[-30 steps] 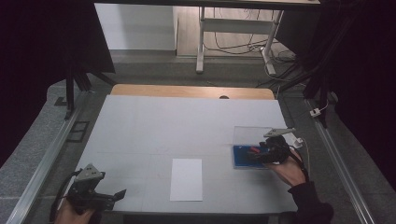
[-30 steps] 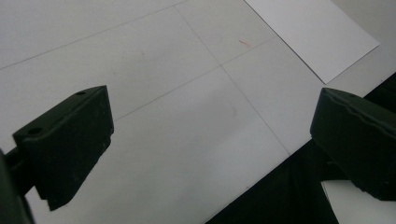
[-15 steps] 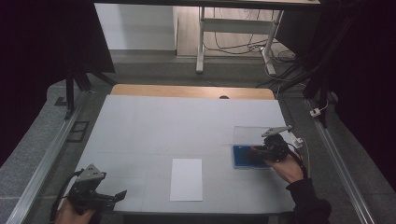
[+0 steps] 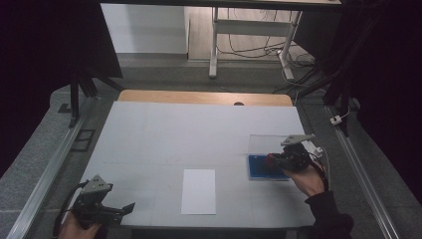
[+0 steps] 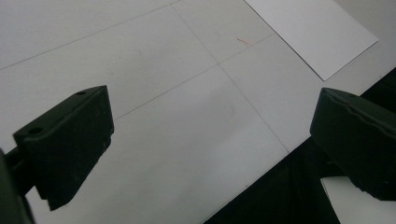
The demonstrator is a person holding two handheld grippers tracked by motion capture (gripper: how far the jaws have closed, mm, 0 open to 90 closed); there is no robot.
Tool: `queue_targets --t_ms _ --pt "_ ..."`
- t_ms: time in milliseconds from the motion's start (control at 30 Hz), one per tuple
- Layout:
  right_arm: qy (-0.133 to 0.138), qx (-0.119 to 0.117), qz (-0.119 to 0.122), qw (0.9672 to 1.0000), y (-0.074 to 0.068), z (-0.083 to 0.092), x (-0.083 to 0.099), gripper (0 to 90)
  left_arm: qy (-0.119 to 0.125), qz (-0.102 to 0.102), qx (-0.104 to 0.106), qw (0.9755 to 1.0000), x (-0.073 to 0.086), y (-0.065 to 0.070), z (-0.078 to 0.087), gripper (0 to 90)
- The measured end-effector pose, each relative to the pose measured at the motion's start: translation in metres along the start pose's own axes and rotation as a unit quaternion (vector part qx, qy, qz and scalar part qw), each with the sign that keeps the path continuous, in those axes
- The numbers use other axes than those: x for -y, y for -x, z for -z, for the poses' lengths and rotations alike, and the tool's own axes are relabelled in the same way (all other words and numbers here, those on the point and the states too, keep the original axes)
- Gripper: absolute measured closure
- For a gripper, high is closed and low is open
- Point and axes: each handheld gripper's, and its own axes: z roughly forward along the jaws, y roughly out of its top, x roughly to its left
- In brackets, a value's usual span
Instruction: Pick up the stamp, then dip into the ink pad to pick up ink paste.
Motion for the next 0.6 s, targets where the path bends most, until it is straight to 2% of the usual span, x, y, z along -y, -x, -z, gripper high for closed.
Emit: queue_targets --t_ms 133,267,600 --pt "0.003 0.001 -0.005 1.0 -0.0023 0.0037 -0.0003 79.6 0.001 0.002 0.001 1.0 0.0 0.0001 0.0002 0.0" --pt "0.001 0.002 -0.022 0.9998 -0.0003 0.0053 0.0026 79.6 0.0 0.001 0.0 1.0 -0.0001 0.0006 0.0001 0.0" --pt "-0.003 0.006 -0.019 0.9998 -0.0003 0.0049 0.0013 79.7 0.001 0.001 0.0 1.0 0.0002 0.0001 0.0002 0.0"
